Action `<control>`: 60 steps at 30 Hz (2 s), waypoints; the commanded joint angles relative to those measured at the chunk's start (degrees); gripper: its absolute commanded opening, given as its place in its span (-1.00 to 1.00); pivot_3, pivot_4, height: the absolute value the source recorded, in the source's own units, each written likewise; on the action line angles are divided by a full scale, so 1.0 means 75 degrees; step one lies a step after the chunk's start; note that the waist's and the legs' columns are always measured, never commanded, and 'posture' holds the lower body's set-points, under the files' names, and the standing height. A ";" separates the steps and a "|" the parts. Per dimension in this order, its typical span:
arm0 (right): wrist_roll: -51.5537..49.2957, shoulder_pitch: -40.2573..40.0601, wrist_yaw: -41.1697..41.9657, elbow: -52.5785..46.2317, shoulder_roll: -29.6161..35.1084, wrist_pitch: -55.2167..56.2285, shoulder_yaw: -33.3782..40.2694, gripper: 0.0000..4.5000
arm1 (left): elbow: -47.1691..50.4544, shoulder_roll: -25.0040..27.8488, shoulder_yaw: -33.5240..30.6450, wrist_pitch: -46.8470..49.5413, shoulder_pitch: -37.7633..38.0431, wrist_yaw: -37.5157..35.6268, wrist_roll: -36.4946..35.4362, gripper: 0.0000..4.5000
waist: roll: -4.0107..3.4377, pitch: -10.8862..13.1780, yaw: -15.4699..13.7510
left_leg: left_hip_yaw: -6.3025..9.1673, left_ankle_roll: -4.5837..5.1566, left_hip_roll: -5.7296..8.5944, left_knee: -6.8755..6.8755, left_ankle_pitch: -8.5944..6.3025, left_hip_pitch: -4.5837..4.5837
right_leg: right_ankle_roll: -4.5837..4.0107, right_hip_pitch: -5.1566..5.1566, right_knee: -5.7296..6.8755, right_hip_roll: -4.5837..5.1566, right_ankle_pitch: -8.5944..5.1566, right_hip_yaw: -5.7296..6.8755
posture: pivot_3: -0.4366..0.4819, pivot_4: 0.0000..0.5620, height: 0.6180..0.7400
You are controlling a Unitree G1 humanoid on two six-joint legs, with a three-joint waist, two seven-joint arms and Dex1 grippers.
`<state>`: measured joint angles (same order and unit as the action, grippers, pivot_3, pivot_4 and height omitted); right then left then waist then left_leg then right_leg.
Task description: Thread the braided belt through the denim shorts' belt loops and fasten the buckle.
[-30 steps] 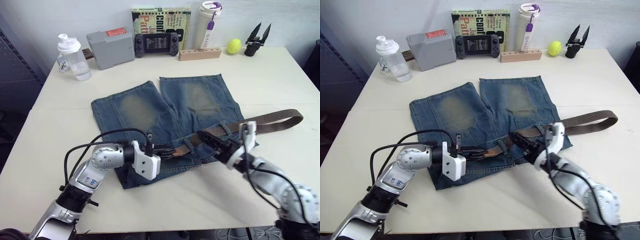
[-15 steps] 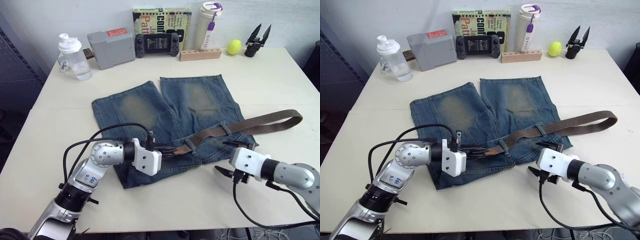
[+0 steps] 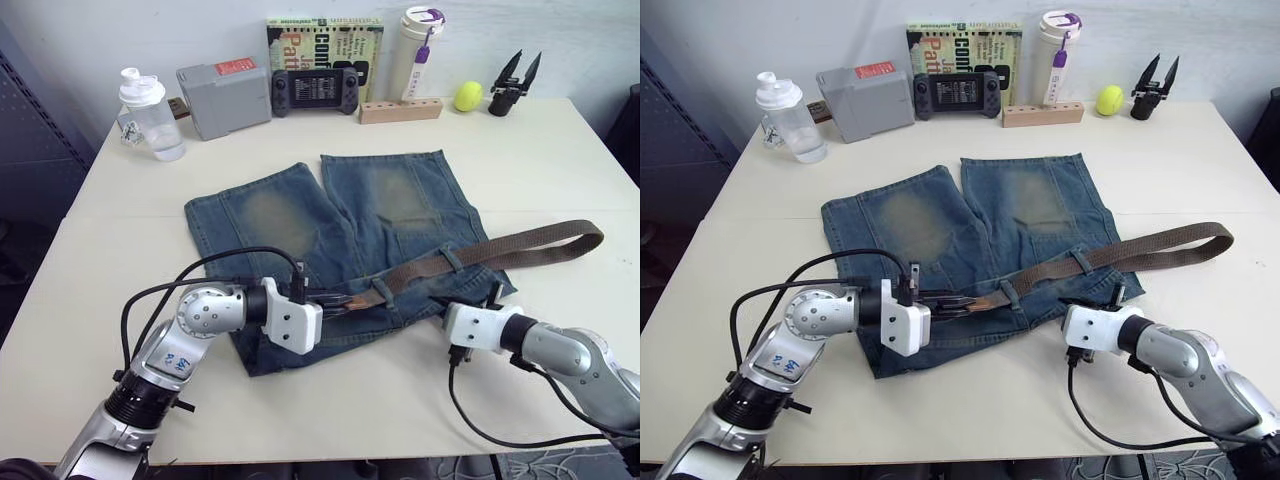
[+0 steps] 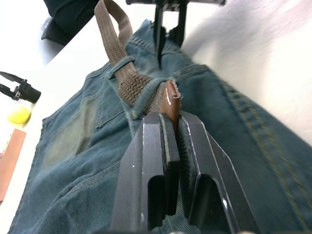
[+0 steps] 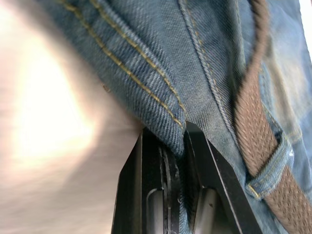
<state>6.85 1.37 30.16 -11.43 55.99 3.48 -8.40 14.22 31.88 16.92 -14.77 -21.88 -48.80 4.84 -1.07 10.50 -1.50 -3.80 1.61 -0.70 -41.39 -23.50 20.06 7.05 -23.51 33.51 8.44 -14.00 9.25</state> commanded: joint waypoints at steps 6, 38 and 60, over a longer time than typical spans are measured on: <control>0.0783 0.0541 -0.0680 0.2117 0.0042 -0.1543 0.0824 -0.98 | 0.0686 0.0174 -0.0027 -0.0239 0.0402 0.0135 0.0251 -1.00 | 0.0000 -0.0002 -0.0197 | 0.0013 0.0006 -0.0003 -0.0013 0.0001 0.0007 | 0.0006 0.0007 -0.0001 0.0017 0.0003 0.0004 | -0.05 -0.47 0.70; -1.3336 0.1258 -0.2322 -0.1322 -0.2747 -1.1147 0.4224 0.99 | -0.0516 0.0455 -0.1079 -0.3624 0.1325 0.2297 0.1324 -1.00 | -0.0025 -0.0001 -0.0149 | 0.0080 0.0016 -0.0006 -0.0010 -0.0006 0.0020 | 0.0001 -0.0019 0.0012 0.0025 0.0004 -0.0008 | -0.05 -0.47 0.70; -1.5980 0.0617 -0.8987 -0.2531 -0.5924 -0.5728 0.2110 -0.79 | -0.0098 0.0711 -0.1047 -0.3558 0.1595 0.2225 0.1165 -1.00 | -0.0041 0.0001 0.0034 | -0.0019 0.0004 0.0006 0.0026 -0.0002 0.0015 | -0.0001 -0.0048 0.0017 0.0001 0.0002 -0.0016 | -0.05 -0.47 0.70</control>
<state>-111.63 5.69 -36.83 -27.38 12.02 -40.22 7.44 11.24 36.84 9.38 -41.65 -10.18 -32.13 14.97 -1.38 10.51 -1.24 -3.95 1.64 -0.66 -41.20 -23.52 20.17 7.04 -23.88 33.64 8.45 -13.98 9.13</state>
